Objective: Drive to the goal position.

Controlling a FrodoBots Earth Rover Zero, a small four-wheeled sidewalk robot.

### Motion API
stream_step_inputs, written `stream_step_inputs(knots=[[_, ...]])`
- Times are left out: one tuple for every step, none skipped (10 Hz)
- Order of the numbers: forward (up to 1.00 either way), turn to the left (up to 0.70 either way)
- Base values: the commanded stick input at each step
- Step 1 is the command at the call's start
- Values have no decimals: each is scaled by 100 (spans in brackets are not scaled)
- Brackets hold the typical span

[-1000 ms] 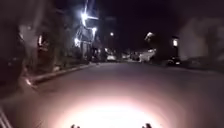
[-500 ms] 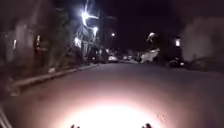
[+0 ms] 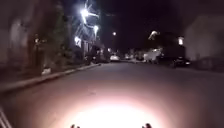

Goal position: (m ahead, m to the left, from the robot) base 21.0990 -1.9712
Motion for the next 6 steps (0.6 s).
stream_step_inputs(knots=[[85, 0], [85, 0], [85, 0], [85, 0], [85, 0], [85, 0]])
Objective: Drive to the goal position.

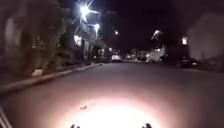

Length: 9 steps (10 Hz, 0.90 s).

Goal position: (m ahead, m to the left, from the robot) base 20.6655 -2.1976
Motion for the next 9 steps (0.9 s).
stream_step_inputs(knots=[[85, 0], [85, 0], [85, 0], [85, 0], [85, 0], [85, 0], [85, 0], [85, 0], [85, 0]])
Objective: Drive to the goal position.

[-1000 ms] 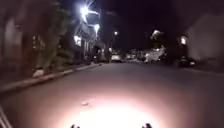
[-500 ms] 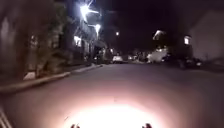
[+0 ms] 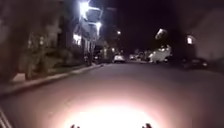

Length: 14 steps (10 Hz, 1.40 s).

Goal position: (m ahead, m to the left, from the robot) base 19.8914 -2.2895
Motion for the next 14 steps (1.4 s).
stream_step_inputs(knots=[[85, 0], [85, 0], [85, 0], [85, 0], [85, 0], [85, 0], [85, 0], [85, 0], [85, 0], [85, 0], [85, 0], [85, 0], [85, 0], [85, 0]])
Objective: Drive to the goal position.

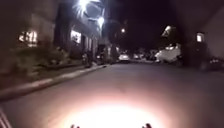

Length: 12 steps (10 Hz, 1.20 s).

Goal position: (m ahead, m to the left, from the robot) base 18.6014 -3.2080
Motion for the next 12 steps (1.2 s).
stream_step_inputs(knots=[[85, 0], [85, 0], [85, 0], [85, 0], [85, 0], [85, 0], [85, 0], [85, 0], [85, 0], [85, 0], [85, 0], [85, -7]])
